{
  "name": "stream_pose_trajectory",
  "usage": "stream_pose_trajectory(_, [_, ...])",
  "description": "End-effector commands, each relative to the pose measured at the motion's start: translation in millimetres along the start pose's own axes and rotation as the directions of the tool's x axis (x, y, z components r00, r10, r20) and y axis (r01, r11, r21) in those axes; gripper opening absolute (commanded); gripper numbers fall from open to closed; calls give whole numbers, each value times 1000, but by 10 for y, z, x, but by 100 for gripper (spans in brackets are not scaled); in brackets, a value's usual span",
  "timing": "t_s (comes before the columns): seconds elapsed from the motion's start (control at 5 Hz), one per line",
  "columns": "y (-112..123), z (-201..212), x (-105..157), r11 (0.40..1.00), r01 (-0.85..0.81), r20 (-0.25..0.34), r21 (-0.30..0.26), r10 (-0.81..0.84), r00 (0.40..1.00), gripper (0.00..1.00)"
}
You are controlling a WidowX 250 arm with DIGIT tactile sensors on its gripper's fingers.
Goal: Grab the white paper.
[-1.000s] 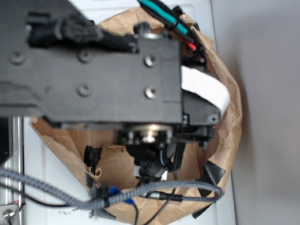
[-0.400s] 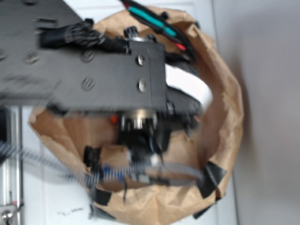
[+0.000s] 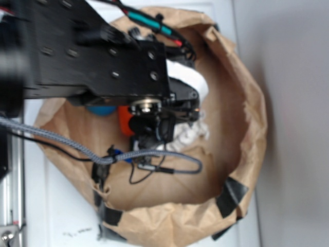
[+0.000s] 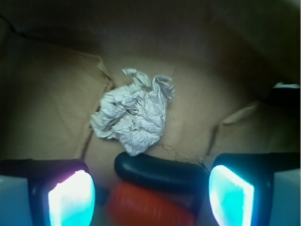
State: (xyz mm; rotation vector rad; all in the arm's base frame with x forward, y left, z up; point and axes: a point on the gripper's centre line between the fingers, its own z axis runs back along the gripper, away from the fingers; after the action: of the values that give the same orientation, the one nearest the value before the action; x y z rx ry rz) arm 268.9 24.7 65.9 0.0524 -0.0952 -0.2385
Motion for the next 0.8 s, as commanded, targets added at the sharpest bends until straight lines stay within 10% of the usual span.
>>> stream_pose_trajectory(0.0, [-479,-70,335,998,-5,-50,-63,2,999,100])
stream_pose_trajectory(0.4, [-687,39,533,994,-38,-56,-106,32,998,100])
stream_pose_trajectory(0.6, [-648,-158,677,997,-63,-21,-41,63,998,100])
